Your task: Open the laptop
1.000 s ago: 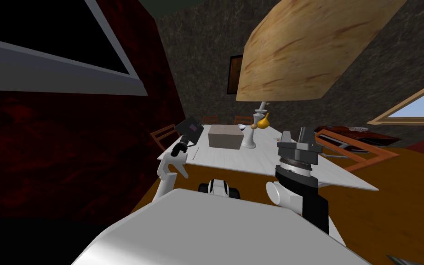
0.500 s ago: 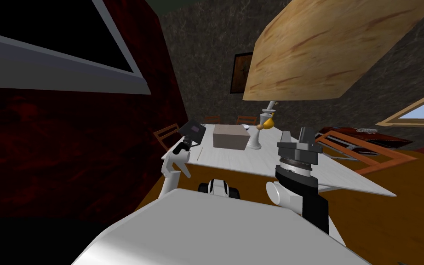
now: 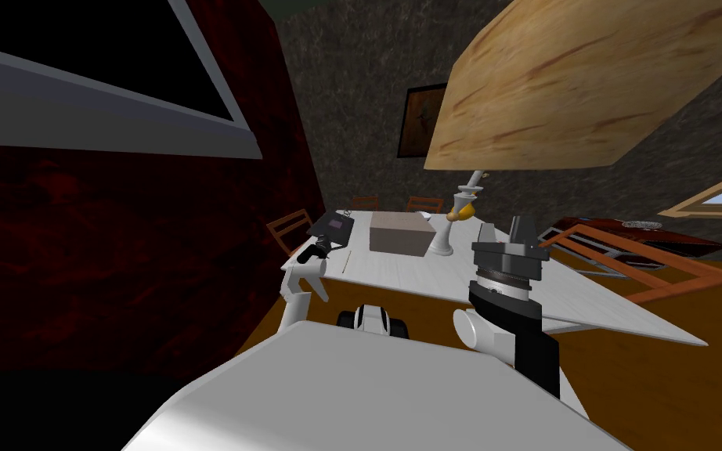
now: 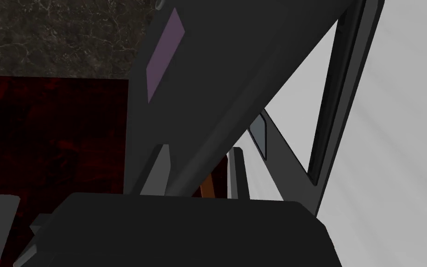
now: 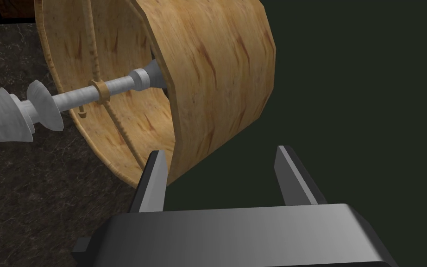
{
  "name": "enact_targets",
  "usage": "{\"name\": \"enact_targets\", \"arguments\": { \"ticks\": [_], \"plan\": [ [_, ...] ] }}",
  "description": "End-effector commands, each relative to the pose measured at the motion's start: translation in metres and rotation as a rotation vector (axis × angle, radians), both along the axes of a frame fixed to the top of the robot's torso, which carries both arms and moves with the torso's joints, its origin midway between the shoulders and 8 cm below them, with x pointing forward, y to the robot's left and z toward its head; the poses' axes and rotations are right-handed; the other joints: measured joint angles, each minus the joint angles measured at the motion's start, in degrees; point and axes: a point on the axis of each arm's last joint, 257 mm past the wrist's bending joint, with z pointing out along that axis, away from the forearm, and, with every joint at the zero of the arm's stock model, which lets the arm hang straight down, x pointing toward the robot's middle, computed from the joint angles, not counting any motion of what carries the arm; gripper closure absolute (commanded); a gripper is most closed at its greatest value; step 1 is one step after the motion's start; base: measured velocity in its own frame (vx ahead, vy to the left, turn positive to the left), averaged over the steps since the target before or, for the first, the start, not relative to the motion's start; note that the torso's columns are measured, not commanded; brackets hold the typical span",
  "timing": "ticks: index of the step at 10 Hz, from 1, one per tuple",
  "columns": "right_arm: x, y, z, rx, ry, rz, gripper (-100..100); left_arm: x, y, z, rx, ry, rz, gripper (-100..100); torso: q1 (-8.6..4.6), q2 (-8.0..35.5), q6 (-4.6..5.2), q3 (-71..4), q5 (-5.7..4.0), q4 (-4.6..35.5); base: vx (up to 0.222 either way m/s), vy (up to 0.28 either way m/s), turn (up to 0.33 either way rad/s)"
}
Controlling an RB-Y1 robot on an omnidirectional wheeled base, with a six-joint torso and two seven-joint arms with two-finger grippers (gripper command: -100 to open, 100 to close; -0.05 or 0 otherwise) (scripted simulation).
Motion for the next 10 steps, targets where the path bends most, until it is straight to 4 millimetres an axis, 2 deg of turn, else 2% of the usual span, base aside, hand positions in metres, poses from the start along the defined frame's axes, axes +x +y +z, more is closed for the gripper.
{"name": "enact_targets", "arguments": {
  "ticks": [1,3,4,10],
  "plan": [
    [0.000,0.000,0.000,0.000,0.000,0.000,0,0.001,-0.013,-0.015,-0.114,0.011,0.000,100,0.00,0.0,0.01,0.0,0.00,0.0,-0.002,0.072,0.029],
    [0.000,0.000,0.000,0.000,0.000,0.000,0,0.002,-0.023,-0.026,-0.200,0.022,0.000,100,0.11,0.0,-0.03,0.0,0.04,0.0,-0.003,0.073,0.023],
    [0.000,0.000,0.000,0.000,0.000,0.000,0,-0.002,-0.019,-0.012,-0.171,0.020,0.001,-100,0.13,0.0,-0.05,0.0,0.05,0.0,0.023,0.031,-0.034],
    [0.000,0.000,0.000,0.000,0.000,0.000,0,-0.018,-0.015,0.017,-0.169,0.017,0.012,-100,0.04,0.0,0.04,0.0,0.01,0.0,0.023,-0.003,-0.020]
  ]
}}
